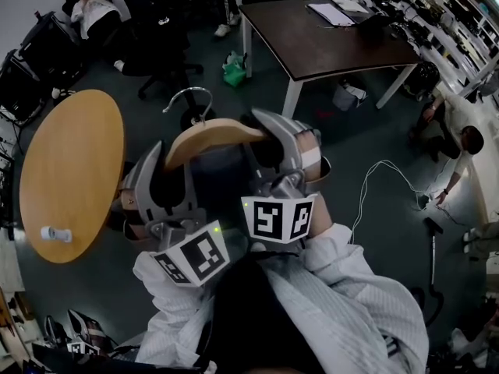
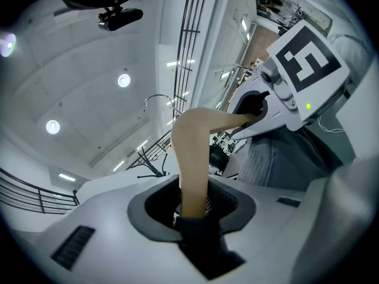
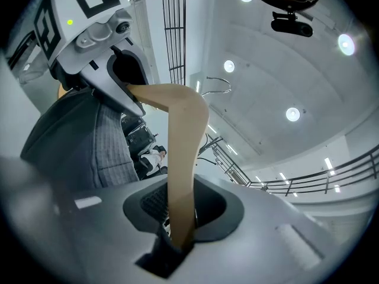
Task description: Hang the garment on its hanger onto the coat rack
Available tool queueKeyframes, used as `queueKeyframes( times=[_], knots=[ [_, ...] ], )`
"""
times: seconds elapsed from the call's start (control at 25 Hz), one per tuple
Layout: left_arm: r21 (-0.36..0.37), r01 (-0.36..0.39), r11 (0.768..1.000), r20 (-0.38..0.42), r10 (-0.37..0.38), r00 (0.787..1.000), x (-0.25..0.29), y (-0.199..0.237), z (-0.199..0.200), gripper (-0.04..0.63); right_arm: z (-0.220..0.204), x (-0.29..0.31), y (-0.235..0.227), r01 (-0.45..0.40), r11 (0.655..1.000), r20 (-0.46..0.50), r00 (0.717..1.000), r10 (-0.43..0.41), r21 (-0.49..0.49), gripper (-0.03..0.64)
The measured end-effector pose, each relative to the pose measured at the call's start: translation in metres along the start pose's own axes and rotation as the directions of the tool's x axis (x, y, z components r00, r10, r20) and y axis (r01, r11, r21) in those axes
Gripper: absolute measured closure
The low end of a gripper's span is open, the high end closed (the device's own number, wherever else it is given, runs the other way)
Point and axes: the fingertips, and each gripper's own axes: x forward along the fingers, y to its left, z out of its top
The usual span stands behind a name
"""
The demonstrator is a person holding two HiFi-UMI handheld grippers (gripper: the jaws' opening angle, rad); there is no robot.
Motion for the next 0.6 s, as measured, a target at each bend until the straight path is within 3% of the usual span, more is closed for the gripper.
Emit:
queueKeyframes(
  times=[0.32,0.6],
  knots=[
    [-0.02,0.028,0.999,-0.024,-0.028,0.999,0.006,-0.02,-0.003,0.477,-0.02,-0.001,0.006,-0.033,0.999,-0.012,0.999,0.033,0.006,0.543],
    [-0.039,0.059,0.998,-0.028,-0.06,0.998,0.071,-0.029,-0.031,0.477,-0.052,0.059,0.014,-0.045,0.999,-0.048,0.998,0.045,0.005,0.542]
  ],
)
